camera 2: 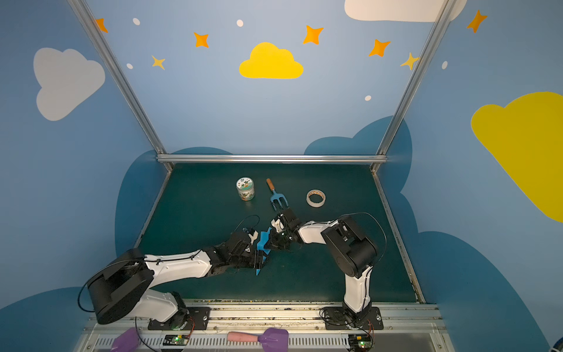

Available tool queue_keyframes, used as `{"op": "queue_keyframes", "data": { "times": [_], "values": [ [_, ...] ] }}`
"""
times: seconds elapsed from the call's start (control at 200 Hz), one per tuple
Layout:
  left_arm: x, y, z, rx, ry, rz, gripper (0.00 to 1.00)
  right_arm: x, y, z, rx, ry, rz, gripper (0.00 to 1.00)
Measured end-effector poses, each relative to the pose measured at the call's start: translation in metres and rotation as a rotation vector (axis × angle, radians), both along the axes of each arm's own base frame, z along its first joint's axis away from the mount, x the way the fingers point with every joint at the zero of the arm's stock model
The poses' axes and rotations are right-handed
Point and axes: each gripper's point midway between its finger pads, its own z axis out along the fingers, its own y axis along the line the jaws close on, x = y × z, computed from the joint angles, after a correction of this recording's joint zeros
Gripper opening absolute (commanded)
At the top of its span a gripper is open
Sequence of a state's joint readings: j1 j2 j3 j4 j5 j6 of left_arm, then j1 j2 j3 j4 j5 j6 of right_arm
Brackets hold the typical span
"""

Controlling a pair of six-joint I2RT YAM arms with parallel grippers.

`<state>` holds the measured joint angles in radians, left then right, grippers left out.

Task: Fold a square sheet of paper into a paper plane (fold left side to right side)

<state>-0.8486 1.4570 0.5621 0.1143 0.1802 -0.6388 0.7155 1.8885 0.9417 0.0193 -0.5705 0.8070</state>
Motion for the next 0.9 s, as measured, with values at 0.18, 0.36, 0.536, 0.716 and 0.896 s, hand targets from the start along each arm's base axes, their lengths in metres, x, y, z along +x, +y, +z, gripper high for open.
{"op": "queue_keyframes", "data": {
  "times": [0.18,0.36,0.536,0.716,0.896],
  "values": [
    [0.006,-0.004,-0.002,0.033,-0.029,0.002,0.76,0.000,0.000,0.000,0.006,-0.002,0.001,0.02],
    [0.007,-0.004,-0.004,0.080,-0.048,-0.007,0.75,0.000,0.001,0.000,0.012,-0.003,0.001,0.02],
    [0.010,-0.004,-0.007,0.127,-0.067,-0.006,0.70,0.000,0.001,0.000,0.014,-0.005,0.000,0.02],
    [0.013,0.000,-0.010,0.148,-0.082,0.010,0.59,-0.001,0.000,0.001,0.015,-0.005,-0.001,0.02],
    [0.014,0.005,-0.013,0.155,-0.096,0.023,0.50,-0.002,-0.001,0.001,0.015,-0.004,-0.002,0.02]
  ]
}}
